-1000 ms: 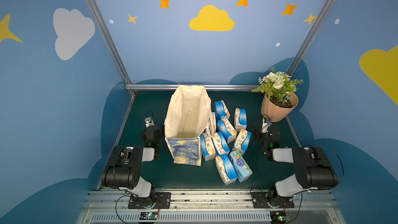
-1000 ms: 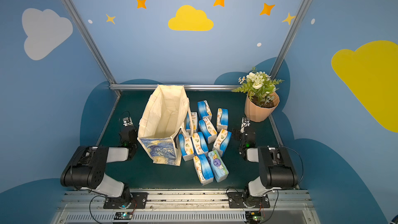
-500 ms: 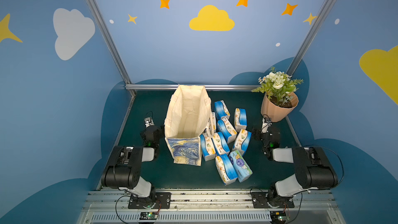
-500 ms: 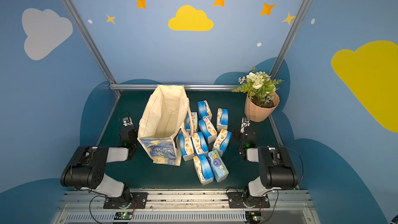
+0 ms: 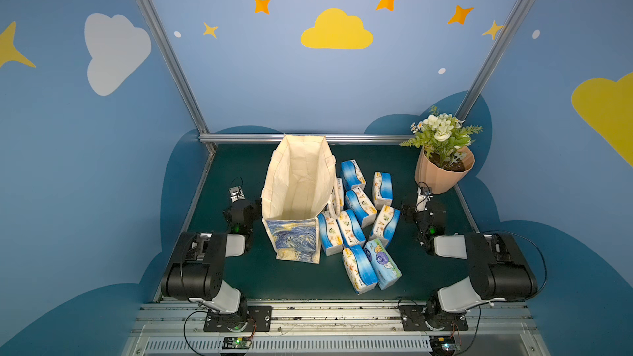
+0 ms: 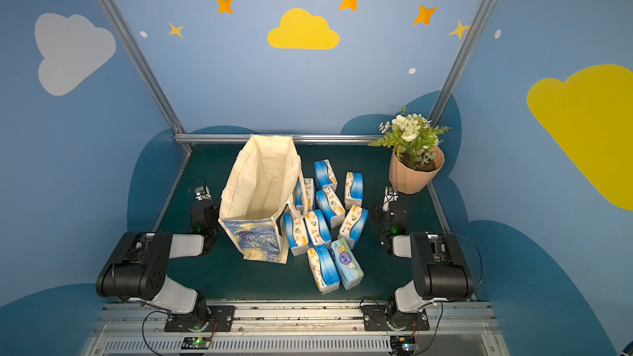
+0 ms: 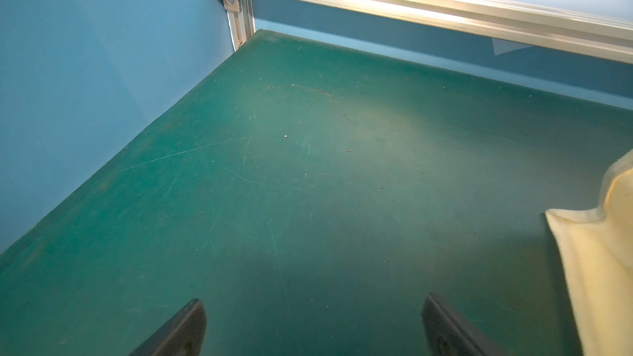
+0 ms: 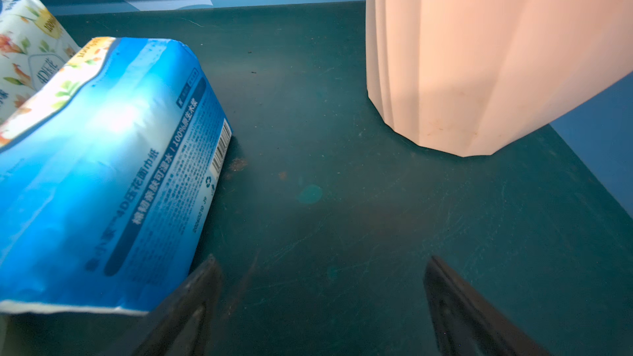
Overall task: Put tissues into the canvas bag
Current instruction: Pick up the pack of facial tissues from the center of the board.
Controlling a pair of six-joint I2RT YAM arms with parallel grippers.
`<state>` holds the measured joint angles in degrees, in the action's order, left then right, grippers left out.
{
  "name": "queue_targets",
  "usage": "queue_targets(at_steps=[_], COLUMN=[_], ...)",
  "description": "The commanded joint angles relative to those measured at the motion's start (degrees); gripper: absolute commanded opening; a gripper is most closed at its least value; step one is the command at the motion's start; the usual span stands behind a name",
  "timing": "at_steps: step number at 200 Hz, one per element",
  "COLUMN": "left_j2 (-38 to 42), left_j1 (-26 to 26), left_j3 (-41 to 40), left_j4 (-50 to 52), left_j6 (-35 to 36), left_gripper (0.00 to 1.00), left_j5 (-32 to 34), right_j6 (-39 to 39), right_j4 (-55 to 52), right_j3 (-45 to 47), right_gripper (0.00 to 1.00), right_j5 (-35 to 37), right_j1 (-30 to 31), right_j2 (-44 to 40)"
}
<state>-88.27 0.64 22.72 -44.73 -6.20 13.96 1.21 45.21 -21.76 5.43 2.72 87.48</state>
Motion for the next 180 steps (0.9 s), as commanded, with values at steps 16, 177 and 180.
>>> queue_targets(at_steps=[16,177,180], left_j2=[1.0,29.3,29.2], left_j1=[-0.2,-2.1,-2.2], left_j3=[0.5,35.0,36.3], left_j4=[0.3,60.3,61.6], left_j6=[0.1,-0.2,-0.5], left_gripper=[0.97,0.84,0.84], left_j5=[-0.2,3.0,3.0], right_j6=[0.3,3.1,3.3], right_j4=[1.1,-10.0,-11.8], right_j3=[-1.0,-4.0,-4.6], right_gripper=[0.93,0.87,0.87], right_j5=[-0.6,-1.8,-2.0], right_j1=[-0.4,-2.6,-2.9], right_j2=[-1.0,-7.8,-8.9])
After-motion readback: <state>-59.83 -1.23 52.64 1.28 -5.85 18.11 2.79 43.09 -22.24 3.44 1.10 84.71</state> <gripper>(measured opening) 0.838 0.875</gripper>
